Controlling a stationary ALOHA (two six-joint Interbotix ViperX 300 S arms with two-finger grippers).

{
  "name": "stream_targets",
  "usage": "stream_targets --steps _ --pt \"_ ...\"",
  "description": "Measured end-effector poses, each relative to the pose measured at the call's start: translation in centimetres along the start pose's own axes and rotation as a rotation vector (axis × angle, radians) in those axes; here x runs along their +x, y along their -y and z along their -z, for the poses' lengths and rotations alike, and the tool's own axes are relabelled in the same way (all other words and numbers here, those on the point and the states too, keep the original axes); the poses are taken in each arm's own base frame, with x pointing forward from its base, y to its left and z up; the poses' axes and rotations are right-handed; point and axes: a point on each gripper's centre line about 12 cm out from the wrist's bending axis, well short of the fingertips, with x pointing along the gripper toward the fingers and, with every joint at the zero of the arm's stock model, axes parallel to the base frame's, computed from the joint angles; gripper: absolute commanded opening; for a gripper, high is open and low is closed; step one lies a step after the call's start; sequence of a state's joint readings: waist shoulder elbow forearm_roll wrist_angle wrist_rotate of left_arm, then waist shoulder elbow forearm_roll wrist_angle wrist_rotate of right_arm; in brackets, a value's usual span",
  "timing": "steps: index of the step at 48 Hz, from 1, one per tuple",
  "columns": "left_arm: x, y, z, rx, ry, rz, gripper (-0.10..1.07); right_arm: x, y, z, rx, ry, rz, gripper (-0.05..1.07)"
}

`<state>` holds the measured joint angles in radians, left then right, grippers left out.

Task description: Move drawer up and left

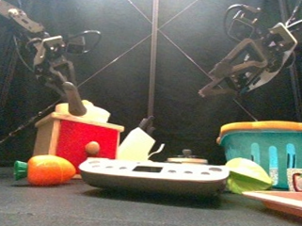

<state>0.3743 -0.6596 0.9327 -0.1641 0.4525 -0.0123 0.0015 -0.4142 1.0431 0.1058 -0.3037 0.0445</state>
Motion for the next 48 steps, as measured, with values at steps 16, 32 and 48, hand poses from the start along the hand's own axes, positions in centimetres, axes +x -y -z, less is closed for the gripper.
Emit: stream_targets --steps 16,32,48 --pt "-0.5 4.7 1.4 0.128 0.27 0.187 0.76 1.5 -0.6 -0.7 0.281 -0.217 0.029 0.99" --pt "-0.6 6.1 2.8 0.226 0.433 0.263 0.76 2.2 -1.9 0.6 0.475 -0.494 -0.007 0.99" --pt "-0.7 7.0 3.7 0.364 0.442 0.297 0.76 2.7 -1.7 0.5 0.746 -0.596 0.054 0.99"
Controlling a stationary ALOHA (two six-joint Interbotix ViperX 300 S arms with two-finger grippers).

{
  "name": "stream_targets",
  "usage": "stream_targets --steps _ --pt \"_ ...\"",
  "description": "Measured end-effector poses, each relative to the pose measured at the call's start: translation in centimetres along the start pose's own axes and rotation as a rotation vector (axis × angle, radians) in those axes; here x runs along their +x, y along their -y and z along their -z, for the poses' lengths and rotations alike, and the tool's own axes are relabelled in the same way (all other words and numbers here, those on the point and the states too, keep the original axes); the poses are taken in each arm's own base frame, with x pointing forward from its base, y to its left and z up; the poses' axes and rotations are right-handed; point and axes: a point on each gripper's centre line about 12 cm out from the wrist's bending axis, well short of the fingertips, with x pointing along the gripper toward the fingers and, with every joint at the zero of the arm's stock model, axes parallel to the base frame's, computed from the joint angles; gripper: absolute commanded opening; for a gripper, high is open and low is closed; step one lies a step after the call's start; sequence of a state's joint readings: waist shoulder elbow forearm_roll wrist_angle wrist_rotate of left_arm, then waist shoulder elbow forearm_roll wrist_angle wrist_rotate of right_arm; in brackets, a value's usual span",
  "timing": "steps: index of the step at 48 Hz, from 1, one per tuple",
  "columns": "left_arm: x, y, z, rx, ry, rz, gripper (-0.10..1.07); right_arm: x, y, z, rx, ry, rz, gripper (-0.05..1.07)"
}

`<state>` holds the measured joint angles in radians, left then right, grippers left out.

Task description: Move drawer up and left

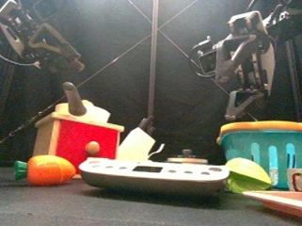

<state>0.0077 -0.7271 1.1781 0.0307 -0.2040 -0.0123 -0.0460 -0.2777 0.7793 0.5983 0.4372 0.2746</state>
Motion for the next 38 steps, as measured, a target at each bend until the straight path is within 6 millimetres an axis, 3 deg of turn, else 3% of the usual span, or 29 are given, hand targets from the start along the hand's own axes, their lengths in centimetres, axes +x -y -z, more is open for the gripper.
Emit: stream_targets --steps 18,38 --pt "-0.2 0.1 0.9 0.022 -0.018 0.006 0.76 1.5 2.9 0.0 0.134 0.019 0.255 0.99" --pt "-0.3 0.0 1.1 -0.018 -0.021 -0.003 0.76 2.6 2.0 2.2 0.096 0.076 0.344 0.99"
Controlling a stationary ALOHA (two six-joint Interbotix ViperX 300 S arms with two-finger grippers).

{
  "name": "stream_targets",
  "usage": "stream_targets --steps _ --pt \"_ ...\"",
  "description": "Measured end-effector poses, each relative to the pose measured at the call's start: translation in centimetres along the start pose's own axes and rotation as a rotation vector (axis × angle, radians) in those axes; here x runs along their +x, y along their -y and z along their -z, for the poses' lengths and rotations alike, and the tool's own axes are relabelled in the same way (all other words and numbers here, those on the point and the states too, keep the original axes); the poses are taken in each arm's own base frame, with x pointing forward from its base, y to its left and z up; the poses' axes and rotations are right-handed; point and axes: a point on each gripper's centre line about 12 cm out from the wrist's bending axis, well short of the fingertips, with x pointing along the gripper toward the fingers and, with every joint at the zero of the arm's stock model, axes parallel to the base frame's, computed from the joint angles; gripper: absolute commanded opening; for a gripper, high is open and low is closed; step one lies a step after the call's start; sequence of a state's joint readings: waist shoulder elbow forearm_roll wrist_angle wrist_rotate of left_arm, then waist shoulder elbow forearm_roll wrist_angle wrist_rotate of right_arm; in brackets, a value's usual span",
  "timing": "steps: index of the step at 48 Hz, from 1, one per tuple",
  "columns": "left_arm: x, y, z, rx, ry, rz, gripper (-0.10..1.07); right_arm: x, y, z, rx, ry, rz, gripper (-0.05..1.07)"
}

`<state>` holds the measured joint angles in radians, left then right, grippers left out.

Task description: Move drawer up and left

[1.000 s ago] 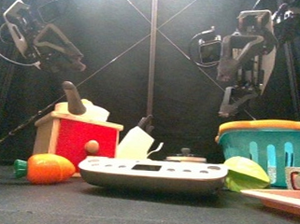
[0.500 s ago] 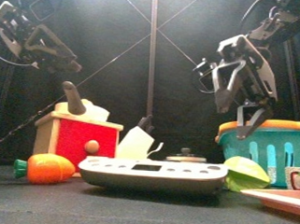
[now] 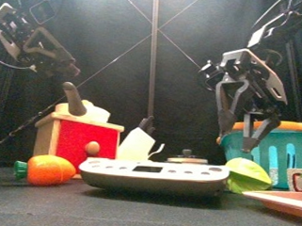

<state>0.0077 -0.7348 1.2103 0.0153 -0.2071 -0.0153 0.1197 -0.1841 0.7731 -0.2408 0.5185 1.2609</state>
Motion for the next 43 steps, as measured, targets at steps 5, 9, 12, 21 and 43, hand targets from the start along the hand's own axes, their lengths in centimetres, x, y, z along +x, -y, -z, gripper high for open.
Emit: stream_targets --steps 5,9,12,21,43 --pt "-0.1 0.0 0.4 -0.001 -0.011 0.001 0.76 0.2 -0.1 0.4 -0.011 0.003 0.017 0.99" --pt "-0.1 0.0 0.6 -0.003 -0.014 0.001 0.76 0.3 -0.3 0.5 -0.022 0.007 0.023 0.99" --pt "-0.1 0.0 0.5 -0.005 -0.012 -0.001 0.76 0.2 -0.6 0.3 -0.033 0.016 0.02 0.99" --pt "-0.1 0.0 0.6 -0.006 -0.014 -0.001 0.76 0.1 -2.2 -1.2 -0.068 0.06 0.0 0.99" --pt "-0.1 0.6 0.6 -0.005 -0.014 0.027 0.76 0.7 -3.5 -2.5 -0.122 0.089 -0.002 0.99"
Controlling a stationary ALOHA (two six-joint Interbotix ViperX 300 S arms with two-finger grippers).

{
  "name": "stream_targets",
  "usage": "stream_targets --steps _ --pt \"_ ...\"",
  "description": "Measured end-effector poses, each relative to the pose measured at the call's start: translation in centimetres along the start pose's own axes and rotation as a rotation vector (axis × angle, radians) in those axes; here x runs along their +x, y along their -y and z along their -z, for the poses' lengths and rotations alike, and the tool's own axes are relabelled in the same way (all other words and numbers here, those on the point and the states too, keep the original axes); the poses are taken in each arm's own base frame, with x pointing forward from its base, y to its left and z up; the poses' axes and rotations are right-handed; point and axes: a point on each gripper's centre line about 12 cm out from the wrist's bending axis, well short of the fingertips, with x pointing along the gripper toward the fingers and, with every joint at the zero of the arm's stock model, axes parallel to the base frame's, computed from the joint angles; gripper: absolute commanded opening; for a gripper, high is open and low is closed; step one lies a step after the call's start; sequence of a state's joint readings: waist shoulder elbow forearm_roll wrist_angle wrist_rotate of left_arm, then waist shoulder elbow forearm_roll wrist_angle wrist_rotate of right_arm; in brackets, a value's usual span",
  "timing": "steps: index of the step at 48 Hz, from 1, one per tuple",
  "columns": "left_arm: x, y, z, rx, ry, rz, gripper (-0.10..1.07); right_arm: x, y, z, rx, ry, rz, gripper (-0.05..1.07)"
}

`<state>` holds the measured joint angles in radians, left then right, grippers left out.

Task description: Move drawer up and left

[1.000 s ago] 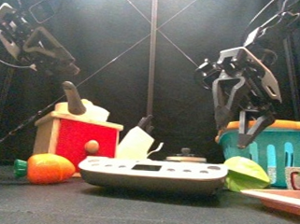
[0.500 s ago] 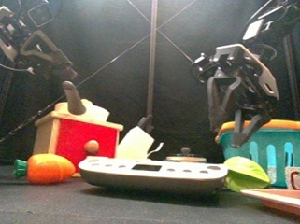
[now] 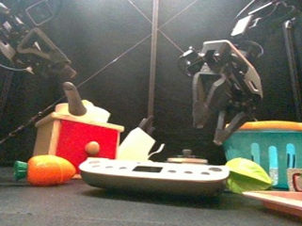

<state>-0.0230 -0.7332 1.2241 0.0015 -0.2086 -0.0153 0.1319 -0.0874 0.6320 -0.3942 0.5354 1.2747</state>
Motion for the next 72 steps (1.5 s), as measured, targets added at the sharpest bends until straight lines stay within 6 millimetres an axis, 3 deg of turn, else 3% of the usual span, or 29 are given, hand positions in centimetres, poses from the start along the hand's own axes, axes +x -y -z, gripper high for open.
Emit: stream_targets --steps 12,25,35,43,51,63,72 --pt "0.0 0.0 0.1 0.0 -0.005 0.0 0.76 1.3 -2.9 -3.3 -0.024 0.086 -0.095 0.99" --pt "-0.1 0.0 0.6 -0.002 -0.017 -0.001 0.76 3.4 -3.6 -5.5 -0.023 0.112 -0.074 0.99" --pt "-0.2 0.0 1.3 -0.019 -0.052 -0.002 0.76 4.3 -2.9 -7.1 -0.031 0.141 -0.041 0.99" --pt "-0.5 0.3 3.1 -0.08 -0.16 0.003 0.76 4.8 -2.8 -9.0 -0.071 0.191 -0.029 0.97" --pt "-0.8 0.5 4.5 -0.166 -0.256 -0.002 0.75 4.7 -2.4 -9.8 -0.105 0.22 -0.015 0.88" --pt "-1.0 0.0 5.5 -0.178 -0.289 -0.027 0.56 5.6 -0.2 -11.7 -0.107 0.249 0.029 0.65" --pt "-1.2 -1.4 6.1 -0.207 -0.299 -0.091 0.47 6.4 1.9 -13.1 -0.082 0.261 0.059 0.62"
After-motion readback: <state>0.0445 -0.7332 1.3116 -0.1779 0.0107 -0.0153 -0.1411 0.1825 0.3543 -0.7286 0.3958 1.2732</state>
